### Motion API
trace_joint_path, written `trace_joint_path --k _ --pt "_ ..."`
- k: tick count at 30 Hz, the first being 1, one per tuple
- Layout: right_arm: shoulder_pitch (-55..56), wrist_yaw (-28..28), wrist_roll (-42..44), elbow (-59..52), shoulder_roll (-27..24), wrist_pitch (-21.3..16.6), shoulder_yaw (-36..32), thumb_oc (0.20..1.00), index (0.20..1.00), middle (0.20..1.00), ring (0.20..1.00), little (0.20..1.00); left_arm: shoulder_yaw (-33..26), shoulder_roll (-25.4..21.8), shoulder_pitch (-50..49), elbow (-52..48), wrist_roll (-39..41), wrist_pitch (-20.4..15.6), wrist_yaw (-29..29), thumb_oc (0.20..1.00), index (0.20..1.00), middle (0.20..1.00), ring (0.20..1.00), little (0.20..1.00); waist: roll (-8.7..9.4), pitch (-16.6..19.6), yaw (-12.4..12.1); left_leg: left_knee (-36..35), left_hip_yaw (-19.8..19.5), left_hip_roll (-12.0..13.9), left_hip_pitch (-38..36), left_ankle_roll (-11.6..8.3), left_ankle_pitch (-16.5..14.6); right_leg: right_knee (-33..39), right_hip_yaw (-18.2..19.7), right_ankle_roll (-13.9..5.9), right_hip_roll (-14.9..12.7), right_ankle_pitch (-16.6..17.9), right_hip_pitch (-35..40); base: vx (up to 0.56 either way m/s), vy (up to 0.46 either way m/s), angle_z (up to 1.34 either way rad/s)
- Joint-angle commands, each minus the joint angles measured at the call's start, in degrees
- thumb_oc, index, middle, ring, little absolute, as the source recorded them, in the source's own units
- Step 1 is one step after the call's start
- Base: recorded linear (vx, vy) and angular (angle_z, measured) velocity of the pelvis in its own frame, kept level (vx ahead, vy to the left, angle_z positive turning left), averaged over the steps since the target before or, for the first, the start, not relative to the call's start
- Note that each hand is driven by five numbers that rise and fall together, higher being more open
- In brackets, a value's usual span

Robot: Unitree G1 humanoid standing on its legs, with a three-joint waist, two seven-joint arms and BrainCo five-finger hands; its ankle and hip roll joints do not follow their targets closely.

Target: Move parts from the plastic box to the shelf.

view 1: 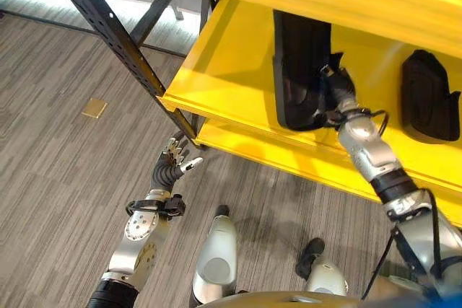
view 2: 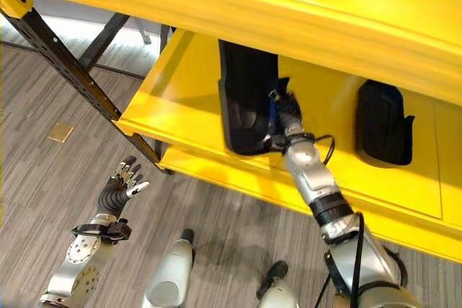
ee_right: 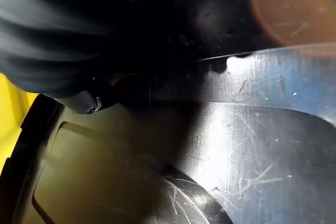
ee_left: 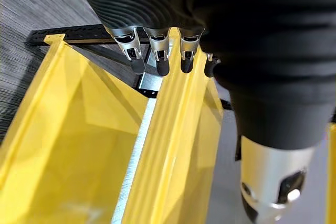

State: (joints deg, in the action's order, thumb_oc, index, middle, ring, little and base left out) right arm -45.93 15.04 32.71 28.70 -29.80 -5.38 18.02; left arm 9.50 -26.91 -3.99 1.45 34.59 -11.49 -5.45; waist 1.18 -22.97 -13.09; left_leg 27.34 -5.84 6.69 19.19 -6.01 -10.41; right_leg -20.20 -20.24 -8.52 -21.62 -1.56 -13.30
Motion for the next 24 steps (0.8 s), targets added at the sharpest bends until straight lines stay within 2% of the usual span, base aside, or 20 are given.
trace_joint_path --k 1,2,5,13,14,15,18,19,24 --pt "-5.3 2.1 1.7 -1.3 -2.7 -4.2 -2.9 0.200 0.200 0.200 0.200 0.200 0.5 -3.0 -1.1 -6.0 1.5 -3.0 -0.7 1.000 1.000 1.000 1.000 1.000 -0.06 2.6 0.8 -0.4 0.9 2.4 1.0 0.13 2.2 -8.5 3.6 -0.27 -0.5 -6.4 4.2 -0.07 0.009 -0.05" --pt "-5.3 2.1 1.7 -1.3 -2.7 -4.2 -2.9 0.200 0.200 0.200 0.200 0.200 0.5 -3.0 -1.1 -6.0 1.5 -3.0 -0.7 1.000 1.000 1.000 1.000 1.000 -0.06 2.6 0.8 -0.4 0.9 2.4 1.0 0.13 2.2 -8.5 3.6 -0.27 -0.5 -6.4 4.2 -0.09 0.001 -0.02" --pt "-13.1 3.3 3.2 5.6 -5.4 -4.6 -2.4 0.200 0.200 0.200 0.200 0.200 1.8 -3.5 -1.1 -6.9 2.7 -3.4 -0.4 1.000 1.000 1.000 1.000 1.000 -1.51 0.8 1.0 4.3 0.5 2.7 4.1 0.08 0.7 -14.4 4.9 0.34 -0.9 -9.0 0.4 -0.09 -0.015 -0.11" --pt "-24.2 5.4 2.1 18.1 -8.5 -5.1 -0.6 0.200 0.200 0.200 0.200 0.200 4.0 -4.2 -0.1 -7.6 3.6 -4.0 -0.1 1.000 1.000 1.000 1.000 1.000 -3.44 -0.5 1.5 7.4 -0.2 2.4 7.6 0.28 -0.1 -19.0 6.4 1.11 -1.1 -11.0 -4.4 -0.04 -0.014 -0.04" --pt "-26.8 5.5 0.9 22.8 -9.5 -4.8 0.6 0.200 0.200 0.200 0.200 0.200 4.9 -4.5 0.7 -7.6 3.7 -4.2 -0.2 1.000 1.000 1.000 1.000 1.000 -3.83 -0.7 1.7 8.3 -0.4 2.2 8.0 0.02 -1.7 -20.1 6.8 0.94 -1.1 -12.8 -4.6 -0.04 -0.011 -0.02" --pt "-27.2 5.5 1.0 23.0 -9.6 -4.9 0.8 0.200 0.200 0.200 0.200 0.200 4.9 -4.4 0.9 -7.5 3.7 -4.2 -0.2 1.000 1.000 1.000 1.000 1.000 -3.98 -0.9 1.8 8.0 -0.5 2.0 8.7 0.31 -0.3 -19.8 6.5 1.40 -1.3 -11.7 -5.2 -0.03 -0.019 0.00" --pt "-29.3 5.5 0.0 26.6 -9.8 -4.5 2.1 0.200 0.200 0.200 0.200 0.200 5.5 -4.6 1.8 -7.4 3.5 -4.4 -0.4 1.000 1.000 1.000 1.000 1.000 -4.26 -1.3 2.0 8.0 -0.6 1.7 9.2 0.34 -0.2 -20.3 6.6 1.56 -1.3 -12.1 -5.7 -0.01 -0.018 0.05" --pt "-30.4 5.9 -0.1 28.3 -9.7 -4.5 2.4 0.200 0.200 0.200 0.200 0.200 5.9 -4.7 2.4 -7.3 3.4 -4.6 -0.6 1.000 1.000 1.000 1.000 1.000 -4.38 -1.5 2.1 8.5 -0.8 1.8 9.1 0.09 -1.7 -21.0 6.7 1.18 -1.2 -13.4 -5.6 0.07 -0.033 0.03" --pt "-33.3 6.2 0.4 33.3 -9.8 -4.7 2.9 0.200 0.200 0.200 0.200 0.200 6.9 -4.9 3.8 -7.3 3.5 -4.8 -0.9 1.000 1.000 1.000 1.000 1.000 -4.67 -2.2 1.9 8.7 -1.0 1.6 10.0 0.25 -1.5 -21.4 6.3 1.23 -1.2 -13.6 -6.5 0.01 -0.016 0.04"
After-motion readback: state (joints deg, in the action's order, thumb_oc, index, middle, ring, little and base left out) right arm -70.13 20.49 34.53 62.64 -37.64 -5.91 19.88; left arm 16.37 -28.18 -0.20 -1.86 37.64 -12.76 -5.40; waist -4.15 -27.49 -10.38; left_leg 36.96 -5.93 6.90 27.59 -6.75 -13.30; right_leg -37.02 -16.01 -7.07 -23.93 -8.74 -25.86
